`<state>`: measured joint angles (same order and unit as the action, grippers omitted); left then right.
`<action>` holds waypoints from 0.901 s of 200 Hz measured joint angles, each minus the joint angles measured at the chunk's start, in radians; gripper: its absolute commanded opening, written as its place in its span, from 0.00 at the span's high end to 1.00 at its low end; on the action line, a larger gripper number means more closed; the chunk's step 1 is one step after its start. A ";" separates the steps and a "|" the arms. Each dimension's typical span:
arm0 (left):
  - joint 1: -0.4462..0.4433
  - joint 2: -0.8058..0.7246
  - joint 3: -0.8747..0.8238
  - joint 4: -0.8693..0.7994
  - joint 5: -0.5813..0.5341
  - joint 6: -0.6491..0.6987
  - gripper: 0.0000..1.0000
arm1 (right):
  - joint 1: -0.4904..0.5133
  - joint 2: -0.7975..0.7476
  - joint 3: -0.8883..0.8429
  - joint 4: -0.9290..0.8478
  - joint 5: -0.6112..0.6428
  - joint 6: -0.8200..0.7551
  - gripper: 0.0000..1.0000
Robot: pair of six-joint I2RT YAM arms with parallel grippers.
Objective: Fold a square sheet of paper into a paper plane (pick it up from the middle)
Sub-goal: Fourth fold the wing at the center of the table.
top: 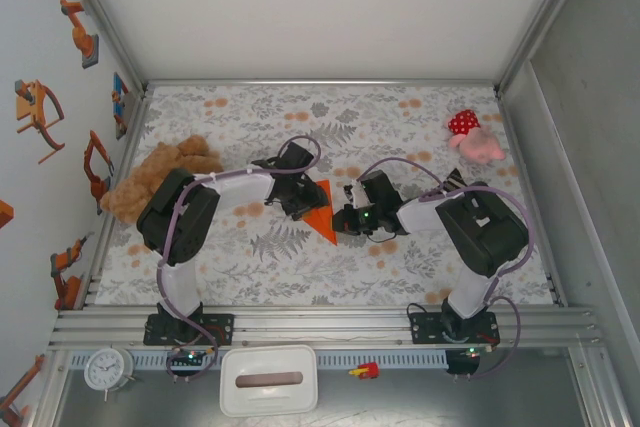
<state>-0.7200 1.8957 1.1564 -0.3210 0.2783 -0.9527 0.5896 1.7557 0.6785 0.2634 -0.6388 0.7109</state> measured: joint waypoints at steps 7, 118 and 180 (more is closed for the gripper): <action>-0.002 -0.008 -0.005 0.000 -0.005 0.001 0.45 | 0.000 0.000 0.000 0.000 0.000 0.000 0.96; 0.040 -0.132 -0.167 0.304 0.096 0.000 0.72 | -0.006 0.010 0.005 0.001 -0.019 0.000 0.96; 0.053 -0.073 -0.188 0.402 0.142 0.000 0.79 | -0.008 0.014 0.019 -0.023 -0.020 0.000 0.97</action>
<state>-0.6670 1.8229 0.9680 0.0807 0.4206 -0.9524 0.5819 1.7699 0.6971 0.2401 -0.6586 0.7109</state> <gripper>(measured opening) 0.207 0.049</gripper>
